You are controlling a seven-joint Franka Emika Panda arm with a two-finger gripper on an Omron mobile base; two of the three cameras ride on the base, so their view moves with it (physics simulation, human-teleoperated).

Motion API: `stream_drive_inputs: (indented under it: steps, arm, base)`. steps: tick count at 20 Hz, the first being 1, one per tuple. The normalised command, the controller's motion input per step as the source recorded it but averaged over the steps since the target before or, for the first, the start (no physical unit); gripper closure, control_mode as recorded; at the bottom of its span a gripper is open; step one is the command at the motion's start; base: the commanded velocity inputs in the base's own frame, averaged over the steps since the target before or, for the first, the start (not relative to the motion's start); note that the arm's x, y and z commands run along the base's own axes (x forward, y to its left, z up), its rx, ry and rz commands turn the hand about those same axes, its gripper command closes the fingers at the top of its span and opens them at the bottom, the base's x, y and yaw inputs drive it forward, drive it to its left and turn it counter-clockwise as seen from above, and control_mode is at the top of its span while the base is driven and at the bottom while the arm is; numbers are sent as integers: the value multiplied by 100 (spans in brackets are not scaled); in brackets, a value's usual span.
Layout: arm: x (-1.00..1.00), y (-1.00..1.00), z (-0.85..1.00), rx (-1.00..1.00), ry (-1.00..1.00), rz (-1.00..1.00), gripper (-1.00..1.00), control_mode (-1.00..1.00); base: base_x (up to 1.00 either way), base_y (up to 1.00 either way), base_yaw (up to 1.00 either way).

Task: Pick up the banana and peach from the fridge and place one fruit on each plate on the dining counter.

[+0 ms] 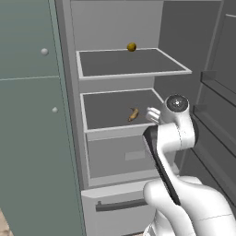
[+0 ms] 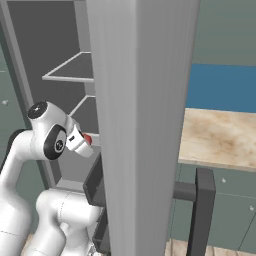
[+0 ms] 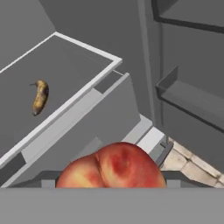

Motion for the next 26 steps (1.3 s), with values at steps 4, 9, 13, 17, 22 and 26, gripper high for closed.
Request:
stream_drive_inputs:
  steps: [4, 9, 13, 17, 22, 26]
  arm:
    - [0, 0, 0, 0, 0, 0, 100, 100]
    - [0, 0, 0, 0, 0, 0, 100, 100]
    - [0, 0, 0, 0, 0, 0, 100, 100]
    - [0, 0, 0, 0, 0, 0, 100, 100]
    - [0, 0, 0, 0, 0, 0, 100, 100]
    - [0, 0, 0, 0, 0, 0, 100, 100]
  base:
    - [-23, 0, -9]
    - [-37, 8, -12]
    - [-50, 23, -10]
    - [-60, 50, -15]
    - [-41, 74, -18]
    - [-38, 56, -16]
